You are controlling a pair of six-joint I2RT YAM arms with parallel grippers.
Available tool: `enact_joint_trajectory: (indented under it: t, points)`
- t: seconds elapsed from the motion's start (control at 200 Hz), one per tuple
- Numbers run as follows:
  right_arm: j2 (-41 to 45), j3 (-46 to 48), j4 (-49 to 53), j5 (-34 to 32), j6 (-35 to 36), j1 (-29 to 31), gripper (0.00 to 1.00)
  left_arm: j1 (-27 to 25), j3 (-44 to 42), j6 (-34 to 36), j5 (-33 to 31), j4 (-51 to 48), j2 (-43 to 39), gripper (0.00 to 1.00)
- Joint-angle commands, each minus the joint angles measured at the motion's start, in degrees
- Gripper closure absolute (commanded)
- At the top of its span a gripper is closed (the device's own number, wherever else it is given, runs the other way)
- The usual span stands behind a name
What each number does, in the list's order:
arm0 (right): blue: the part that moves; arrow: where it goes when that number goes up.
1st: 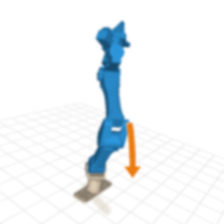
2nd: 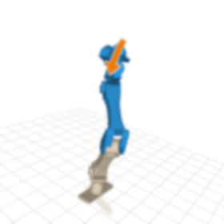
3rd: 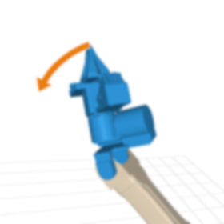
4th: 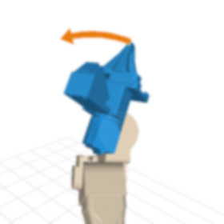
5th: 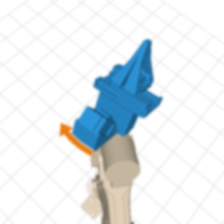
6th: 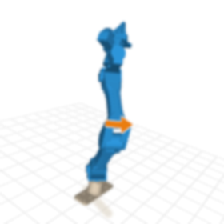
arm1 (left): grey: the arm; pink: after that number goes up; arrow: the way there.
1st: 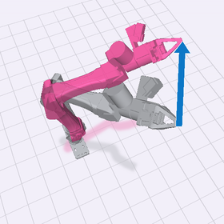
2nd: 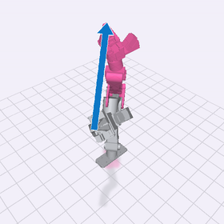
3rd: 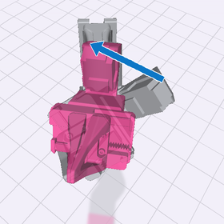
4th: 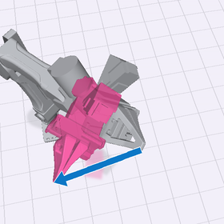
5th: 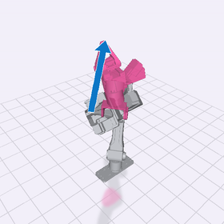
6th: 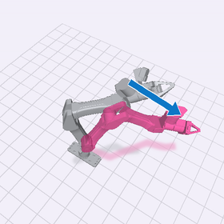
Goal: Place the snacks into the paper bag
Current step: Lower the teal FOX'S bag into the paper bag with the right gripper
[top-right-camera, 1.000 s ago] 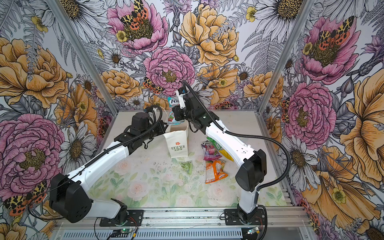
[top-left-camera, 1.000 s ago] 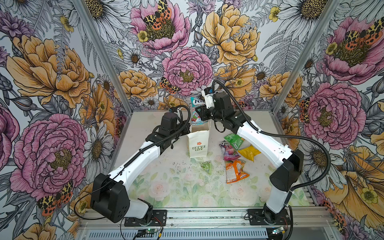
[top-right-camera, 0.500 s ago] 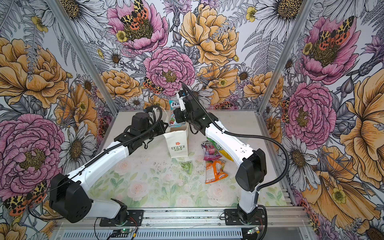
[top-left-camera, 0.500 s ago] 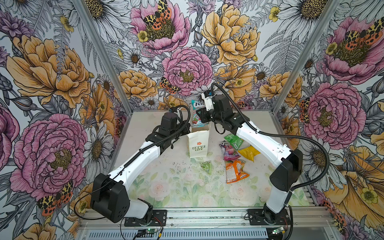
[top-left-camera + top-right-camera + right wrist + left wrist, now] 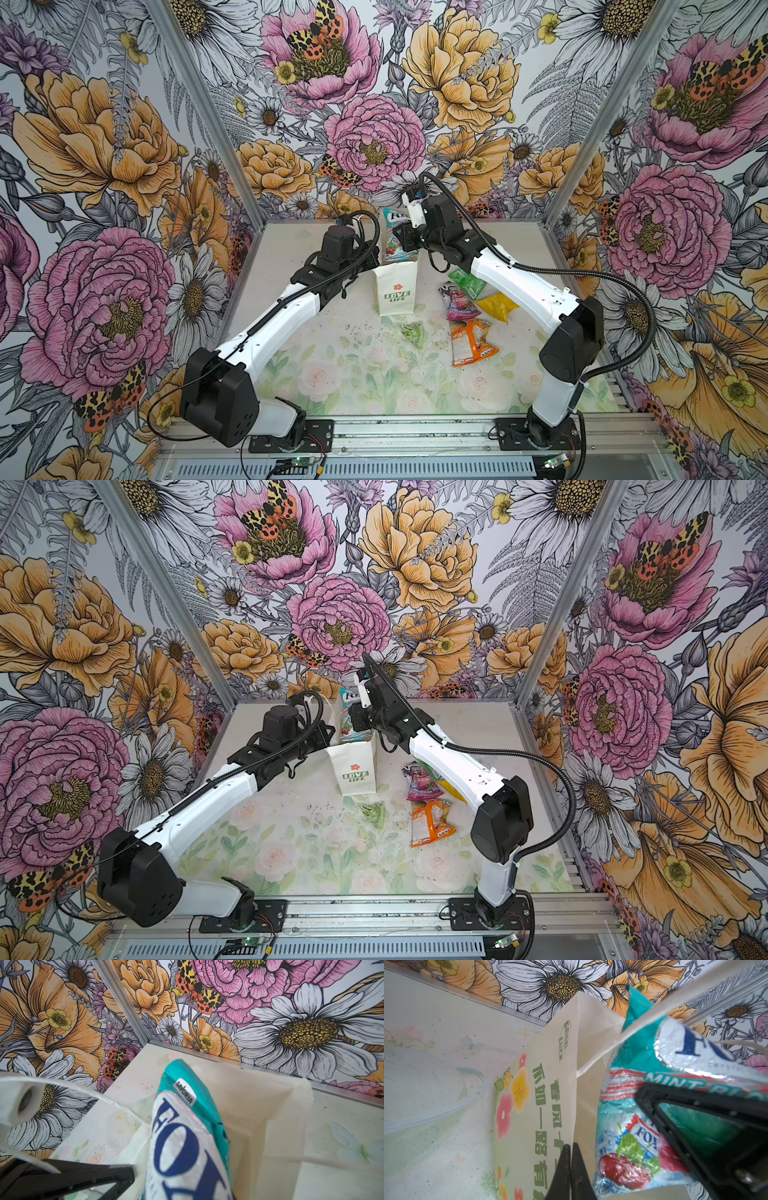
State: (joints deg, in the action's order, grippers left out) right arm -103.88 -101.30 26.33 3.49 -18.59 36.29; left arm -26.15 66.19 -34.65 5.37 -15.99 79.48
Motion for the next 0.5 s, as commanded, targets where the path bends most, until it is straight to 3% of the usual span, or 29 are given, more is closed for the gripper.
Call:
enact_joint_trajectory:
  t: [0.0,0.495]
  points:
    - [1.74,-0.3,-1.57,0.61,-1.31,0.36,0.94,-0.73,-0.72,-1.11,-1.43,2.48,-1.69,1.0]
    - [2.28,-1.0,1.3,1.3,-2.66,1.84,0.94,-0.68,-1.6,-2.26,-2.07,3.26,-2.05,1.0]
